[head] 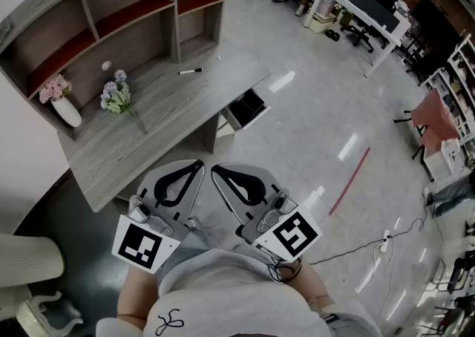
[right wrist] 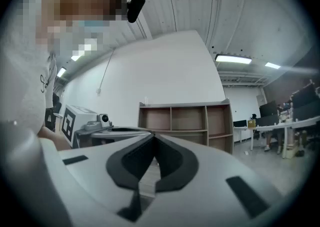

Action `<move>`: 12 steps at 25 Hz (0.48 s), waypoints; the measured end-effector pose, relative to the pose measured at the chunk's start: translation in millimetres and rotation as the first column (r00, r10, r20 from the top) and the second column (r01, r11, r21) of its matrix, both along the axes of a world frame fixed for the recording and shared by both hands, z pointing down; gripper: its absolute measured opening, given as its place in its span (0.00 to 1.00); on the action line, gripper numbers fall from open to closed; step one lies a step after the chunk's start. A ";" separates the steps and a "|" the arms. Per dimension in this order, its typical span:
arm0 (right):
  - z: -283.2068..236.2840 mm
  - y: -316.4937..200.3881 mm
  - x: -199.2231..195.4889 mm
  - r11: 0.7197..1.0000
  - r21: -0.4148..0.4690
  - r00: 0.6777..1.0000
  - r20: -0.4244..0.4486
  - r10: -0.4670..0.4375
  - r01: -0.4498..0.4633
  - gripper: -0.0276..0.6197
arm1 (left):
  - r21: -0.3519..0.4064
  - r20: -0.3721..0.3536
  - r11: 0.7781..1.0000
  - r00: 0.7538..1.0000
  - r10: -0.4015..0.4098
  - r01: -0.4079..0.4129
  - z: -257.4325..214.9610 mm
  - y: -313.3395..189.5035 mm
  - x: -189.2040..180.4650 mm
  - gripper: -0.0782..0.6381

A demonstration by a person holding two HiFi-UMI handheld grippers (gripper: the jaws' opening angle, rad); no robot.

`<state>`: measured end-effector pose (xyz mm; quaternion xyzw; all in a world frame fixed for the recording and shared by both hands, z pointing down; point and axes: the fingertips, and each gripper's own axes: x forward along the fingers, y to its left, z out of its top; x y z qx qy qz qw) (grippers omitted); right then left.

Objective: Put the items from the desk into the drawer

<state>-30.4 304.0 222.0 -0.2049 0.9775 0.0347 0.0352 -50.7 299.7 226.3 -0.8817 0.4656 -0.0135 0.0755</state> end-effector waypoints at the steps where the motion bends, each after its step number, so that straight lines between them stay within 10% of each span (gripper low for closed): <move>1: -0.7 -1.6 -2.8 1.000 0.001 1.000 0.002 0.002 -0.002 0.05 | 0.002 0.000 1.000 1.000 0.002 -0.002 -0.8 -1.6 -2.6 0.12; 12: 5.0 -32.4 -41.7 0.999 -0.022 0.999 0.013 0.048 -0.047 0.05 | -0.024 0.016 0.999 0.999 0.044 -0.043 5.9 -31.7 -40.3 0.12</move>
